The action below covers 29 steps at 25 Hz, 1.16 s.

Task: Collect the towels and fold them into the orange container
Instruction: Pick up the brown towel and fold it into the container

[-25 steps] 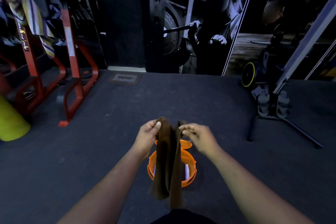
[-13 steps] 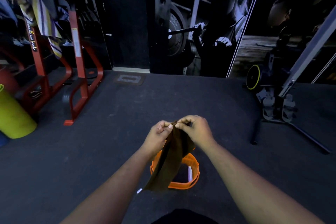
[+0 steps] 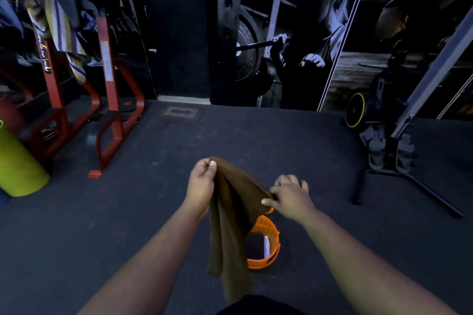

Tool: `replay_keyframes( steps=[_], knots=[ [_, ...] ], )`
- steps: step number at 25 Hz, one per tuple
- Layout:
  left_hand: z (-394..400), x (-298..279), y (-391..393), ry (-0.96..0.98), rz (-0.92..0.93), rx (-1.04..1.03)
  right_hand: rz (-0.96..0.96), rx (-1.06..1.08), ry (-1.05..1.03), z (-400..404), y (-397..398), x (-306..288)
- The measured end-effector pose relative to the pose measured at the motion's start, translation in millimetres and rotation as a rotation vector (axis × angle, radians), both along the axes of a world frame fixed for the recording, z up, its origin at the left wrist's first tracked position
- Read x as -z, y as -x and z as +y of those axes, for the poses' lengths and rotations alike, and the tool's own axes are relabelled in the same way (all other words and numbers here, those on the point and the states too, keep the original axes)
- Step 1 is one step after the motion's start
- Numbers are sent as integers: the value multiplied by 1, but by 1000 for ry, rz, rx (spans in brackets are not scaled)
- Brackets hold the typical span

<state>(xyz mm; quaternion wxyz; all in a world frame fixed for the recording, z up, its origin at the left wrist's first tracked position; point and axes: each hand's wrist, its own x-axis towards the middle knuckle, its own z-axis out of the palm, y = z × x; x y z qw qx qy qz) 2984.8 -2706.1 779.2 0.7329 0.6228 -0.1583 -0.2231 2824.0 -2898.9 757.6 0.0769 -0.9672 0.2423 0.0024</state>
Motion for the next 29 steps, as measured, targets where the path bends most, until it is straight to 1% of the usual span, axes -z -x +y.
replay_keyframes(
  steps=[1,2,4,5,7,8,9,10,11,12,13,14,15,16,17,18,19,20,21,22,23,25,26,27,29],
  knots=[
    [2,2,-6,-44,5,-45,-7,19,61,-5,7,1],
    [3,5,-10,-122,-22,-78,-60,28,112,-8,10,0],
    [2,11,-17,-301,-122,-137,-236,-5,158,-11,10,-8],
    [0,12,-20,-374,-172,-167,-332,-34,139,-12,9,-12],
    [-2,11,-27,-483,-251,-204,-526,-130,22,-16,9,-16],
    [-4,9,-31,-510,-279,-219,-577,-162,-47,-18,12,-19],
    [-6,8,-35,-522,-291,-221,-553,-163,-80,-19,14,-23],
    [-8,7,-37,-513,-297,-212,-456,-139,-49,-20,15,-28],
    [-11,6,-37,-491,-280,-197,-334,-98,39,-19,16,-34],
    [-14,6,-35,-447,-227,-180,-267,-61,120,-20,15,-37],
    [-17,5,-31,-379,-137,-165,-286,-33,136,-21,14,-40],
    [-20,3,-27,-327,-61,-146,-372,-12,80,-21,13,-42],
    [-21,-1,-24,-291,-26,-120,-500,11,-28,-21,12,-43],
    [-20,-5,-22,-273,-63,-63,-616,40,-162,-22,11,-43],
    [-17,-13,-20,-280,-153,52,-713,72,-290,-24,10,-43],
    [-15,-22,-18,-358,-290,227,-788,108,-392,-27,9,-44],
    [-15,-30,-18,-506,-476,395,-839,134,-491,-29,9,-46],
    [-16,-36,-17,-688,-685,502,-880,149,-606,-32,8,-50],
    [-18,-39,-19,-827,-816,533,-921,149,-733,-32,6,-55],
    [-19,-44,-21,-866,-833,521,-973,139,-854,-30,5,-58],
    [-20,-49,-25,-815,-703,507,-1051,128,-955,-25,4,-60],
    [-17,-64,-29,-582,-344,581,-1195,100,-1104,-14,7,-61],
    [-15,-74,-29,-473,-253,603,-1172,71,-1144,-10,10,-56],
    [-14,-84,-29,-365,-191,620,-1059,46,-1155,-5,13,-49],
    [-18,-105,-25,-163,-95,605,-704,-10,-1120,10,17,-36]
  ],
)
